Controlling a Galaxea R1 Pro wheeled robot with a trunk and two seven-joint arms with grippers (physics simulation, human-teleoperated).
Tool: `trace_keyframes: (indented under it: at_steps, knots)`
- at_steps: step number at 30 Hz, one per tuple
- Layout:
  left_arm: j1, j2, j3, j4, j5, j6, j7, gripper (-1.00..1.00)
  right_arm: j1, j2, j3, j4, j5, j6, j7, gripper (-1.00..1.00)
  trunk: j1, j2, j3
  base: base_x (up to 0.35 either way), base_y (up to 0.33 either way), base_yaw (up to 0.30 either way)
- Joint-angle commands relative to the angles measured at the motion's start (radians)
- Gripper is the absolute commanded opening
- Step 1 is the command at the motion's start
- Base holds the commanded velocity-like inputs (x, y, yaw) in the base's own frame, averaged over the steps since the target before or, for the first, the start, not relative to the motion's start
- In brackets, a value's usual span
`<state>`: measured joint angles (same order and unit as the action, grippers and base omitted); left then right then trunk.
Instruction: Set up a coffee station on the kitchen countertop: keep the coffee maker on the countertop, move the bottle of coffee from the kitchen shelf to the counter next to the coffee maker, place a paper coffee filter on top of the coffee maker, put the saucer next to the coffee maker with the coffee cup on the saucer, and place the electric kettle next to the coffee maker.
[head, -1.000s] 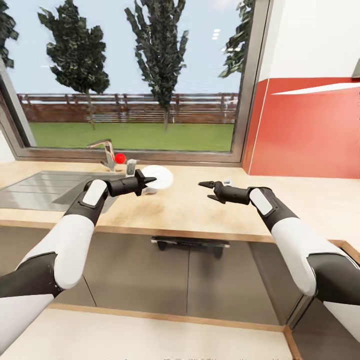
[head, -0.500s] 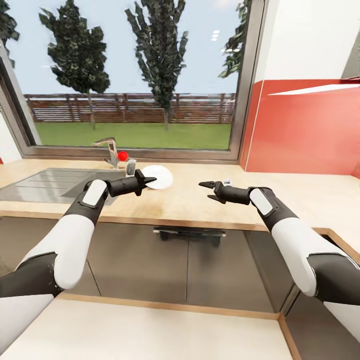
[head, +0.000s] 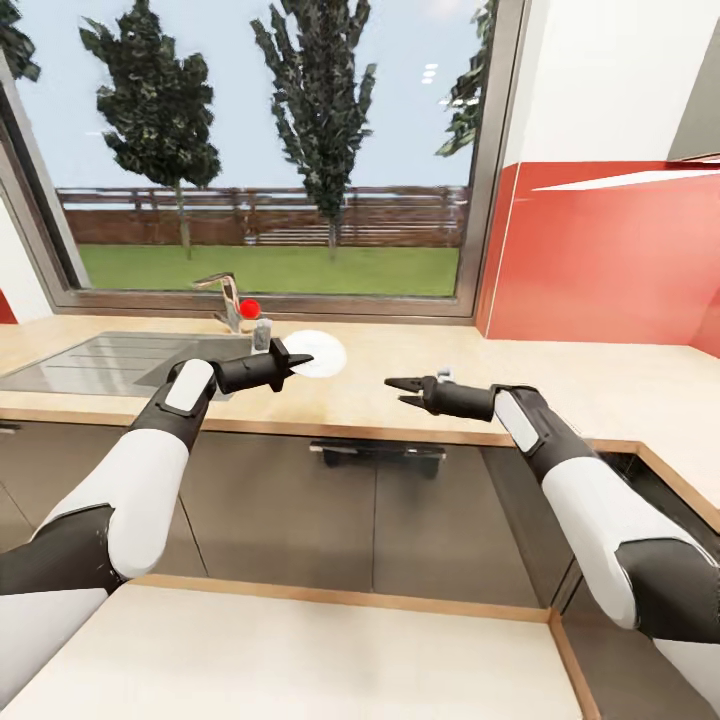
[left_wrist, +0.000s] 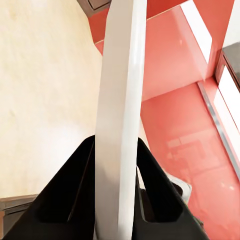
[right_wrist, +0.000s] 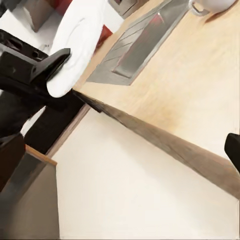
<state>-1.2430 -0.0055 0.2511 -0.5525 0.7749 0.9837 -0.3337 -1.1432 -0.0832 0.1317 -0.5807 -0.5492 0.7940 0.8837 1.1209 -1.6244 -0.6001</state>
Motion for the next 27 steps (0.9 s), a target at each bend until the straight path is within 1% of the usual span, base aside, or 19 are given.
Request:
trace_keyframes:
  at_steps: [1,2,3,8,11,12,13,14,15,16,18,19,21,22,23,24,25,26,27]
  knots:
    - [-0.001,-0.001,0.005,0.0,-0.005,0.006,-0.004,-1.0,0.016,-0.001,0.009,-0.031,0.005,0.004,0.011,1.0,0.0,-0.001,-0.001,-0.01,0.0,0.0]
    - [-0.001,-0.001,0.005,0.0,-0.005,0.006,-0.005,-1.0,0.033,-0.001,0.012,-0.061,0.013,0.004,0.019,1.0,0.0,-0.001,-0.001,-0.008,0.0,0.0]
    - [-0.001,-0.001,0.005,0.0,-0.005,0.006,-0.005,-1.0,0.071,-0.001,0.018,-0.121,0.024,0.004,0.031,1.0,0.0,-0.001,-0.001,-0.005,0.0,0.0]
    - [-0.001,-0.001,0.005,0.0,-0.005,0.006,-0.005,-1.0,0.196,-0.001,0.042,-0.29,0.04,0.004,0.047,1.0,0.0,-0.001,-0.001,-0.002,0.0,0.0]
    - [-0.001,-0.001,0.005,0.0,-0.005,0.006,-0.005,-1.0,0.296,-0.001,0.091,-0.399,0.049,0.003,0.05,1.0,0.0,-0.001,-0.001,0.0,0.0,0.0]
    - [-0.001,-0.001,0.005,0.0,-0.005,0.006,-0.005,-1.0,0.337,-0.001,0.103,-0.43,0.064,0.003,0.05,1.0,0.0,-0.001,-0.001,0.0,0.0,0.0]
    - [-0.001,-0.001,0.005,0.0,-0.005,0.006,-0.005,-1.0,0.438,-0.001,0.118,-0.467,0.14,-0.001,0.05,1.0,0.0,-0.001,-0.001,0.0,0.0,0.0]
    - [-0.001,-0.001,0.005,0.0,-0.005,0.006,-0.005,-1.0,0.461,-0.001,0.119,-0.469,0.16,-0.006,0.05,1.0,0.0,-0.001,-0.001,0.0,0.0,0.0]
    - [-0.001,-0.001,0.005,0.0,-0.005,0.006,-0.005,-1.0,0.508,-0.001,0.121,-0.468,0.206,-0.032,0.05,1.0,0.0,-0.001,-0.001,0.0,0.0,0.0]
    - [-0.001,-0.001,0.005,0.0,-0.005,0.006,-0.005,-1.0,0.531,-0.001,0.122,-0.465,0.229,-0.051,0.05,1.0,0.0,-0.001,-0.001,0.0,0.0,0.0]
    - [-0.001,-0.001,0.005,0.0,-0.005,0.006,-0.005,-1.0,0.606,-0.001,0.123,-0.413,0.308,-0.149,0.051,1.0,0.0,-0.001,-0.001,0.0,0.0,0.0]
    - [-0.001,-0.001,0.004,-0.001,-0.005,0.006,-0.005,-1.0,0.643,-0.002,0.123,-0.3,0.347,-0.244,0.052,1.0,0.0,-0.001,-0.001,0.0,0.0,0.0]
    - [-0.001,-0.001,0.004,-0.001,-0.005,0.006,-0.005,-1.0,0.652,-0.003,0.123,-0.226,0.357,-0.296,0.052,1.0,0.0,-0.001,-0.001,0.0,0.0,0.0]
    - [-0.001,-0.001,0.004,-0.001,-0.005,0.006,-0.005,-1.0,0.658,-0.006,0.123,-0.135,0.363,-0.363,0.052,1.0,0.0,-0.001,-0.001,0.0,0.0,0.0]
    - [-0.001,-0.001,0.004,-0.001,-0.005,0.006,-0.005,-1.0,0.661,-0.007,0.124,-0.09,0.365,-0.398,0.052,1.0,0.0,-0.001,-0.001,0.0,0.0,0.0]
    - [-0.001,-0.001,0.003,-0.002,-0.005,0.006,-0.005,-1.0,0.666,-0.009,0.125,0.09,0.371,-0.544,0.049,1.0,0.0,-0.001,-0.001,0.0,0.0,0.0]
    - [-0.001,-0.001,0.003,-0.002,-0.005,0.006,-0.005,-1.0,0.667,-0.008,0.125,0.219,0.372,-0.642,0.045,1.0,0.0,-0.001,-0.001,0.0,0.0,0.0]
    - [-0.001,-0.001,0.002,-0.003,-0.005,0.006,-0.005,-1.0,0.668,-0.007,0.124,0.292,0.373,-0.696,0.043,1.0,0.0,-0.001,-0.001,0.0,0.0,0.0]
    - [-0.001,-0.001,0.002,-0.004,-0.005,0.006,-0.005,-1.0,0.668,-0.007,0.124,0.324,0.373,-0.72,0.042,1.0,0.0,-0.001,-0.001,0.0,0.0,0.0]
